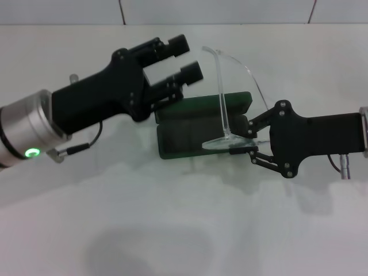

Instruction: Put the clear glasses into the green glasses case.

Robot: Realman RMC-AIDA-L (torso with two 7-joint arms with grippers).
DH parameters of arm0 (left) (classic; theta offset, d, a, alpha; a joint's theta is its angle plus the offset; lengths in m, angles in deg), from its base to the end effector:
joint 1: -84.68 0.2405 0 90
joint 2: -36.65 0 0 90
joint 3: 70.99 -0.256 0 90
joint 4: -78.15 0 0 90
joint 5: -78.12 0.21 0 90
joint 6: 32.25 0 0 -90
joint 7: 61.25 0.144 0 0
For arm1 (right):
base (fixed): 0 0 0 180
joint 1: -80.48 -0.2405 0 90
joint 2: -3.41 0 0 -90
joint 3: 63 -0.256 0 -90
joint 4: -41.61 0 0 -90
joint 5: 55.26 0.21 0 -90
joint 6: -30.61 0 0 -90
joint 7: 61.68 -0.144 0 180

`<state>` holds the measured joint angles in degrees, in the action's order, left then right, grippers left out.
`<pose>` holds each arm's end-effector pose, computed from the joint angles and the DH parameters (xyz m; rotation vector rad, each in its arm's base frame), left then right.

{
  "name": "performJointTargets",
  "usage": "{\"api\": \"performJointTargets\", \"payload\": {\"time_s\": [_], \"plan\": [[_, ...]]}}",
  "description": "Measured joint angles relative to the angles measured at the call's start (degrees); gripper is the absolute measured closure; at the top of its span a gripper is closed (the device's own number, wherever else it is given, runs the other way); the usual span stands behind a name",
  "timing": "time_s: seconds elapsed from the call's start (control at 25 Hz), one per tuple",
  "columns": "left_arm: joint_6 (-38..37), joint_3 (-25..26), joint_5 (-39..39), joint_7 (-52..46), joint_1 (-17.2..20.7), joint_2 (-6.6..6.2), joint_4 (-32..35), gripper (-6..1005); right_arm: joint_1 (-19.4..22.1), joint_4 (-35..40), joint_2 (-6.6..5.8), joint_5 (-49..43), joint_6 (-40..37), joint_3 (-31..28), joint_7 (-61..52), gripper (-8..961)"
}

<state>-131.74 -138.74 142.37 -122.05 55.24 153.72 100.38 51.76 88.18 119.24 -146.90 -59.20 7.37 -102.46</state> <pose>-0.2045 0.3066 -0.0063 -2.5267 -0.3109 -1.4895 0.1950 0.3231 -0.0121 -2.7356 -0.7326 0.6942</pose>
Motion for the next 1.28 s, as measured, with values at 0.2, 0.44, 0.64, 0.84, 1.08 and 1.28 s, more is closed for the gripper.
{"api": "performJointTargets", "payload": {"time_s": [0.2, 0.44, 0.64, 0.84, 1.08, 1.28], "plan": [[-1.74, -0.46, 4.81, -0.99, -2.82, 1.12, 0.33, 393, -0.68, 0.0, 0.1, 0.05, 0.07, 0.18, -0.03, 829], [-0.5, -0.47, 9.13, -2.66, -6.01, 1.64, -0.83, 391, -1.79, 0.09, 0.2, 0.33, 0.03, 0.91, 0.16, 829], [1.3, -0.42, 9.23, -5.24, -6.18, 1.47, -0.88, 390, -1.86, 0.61, 0.25, 1.45, -0.44, 1.31, 0.64, 829], [1.56, -0.44, 9.7, -9.26, -6.27, 1.16, -0.6, 389, -1.94, 0.73, 0.18, 1.9, -0.74, 1.62, 1.37, 829], [1.65, 0.18, 9.52, -13.19, -6.38, -0.05, -0.4, 387, -1.76, 0.55, 0.19, 2.64, -2.05, 1.61, 3.26, 829], [1.75, 1.61, 9.56, -14.57, -5.93, -1.37, -0.48, 386, -1.31, 0.13, 0.14, 3.95, -2.64, 1.6, 4.35, 828]]}}
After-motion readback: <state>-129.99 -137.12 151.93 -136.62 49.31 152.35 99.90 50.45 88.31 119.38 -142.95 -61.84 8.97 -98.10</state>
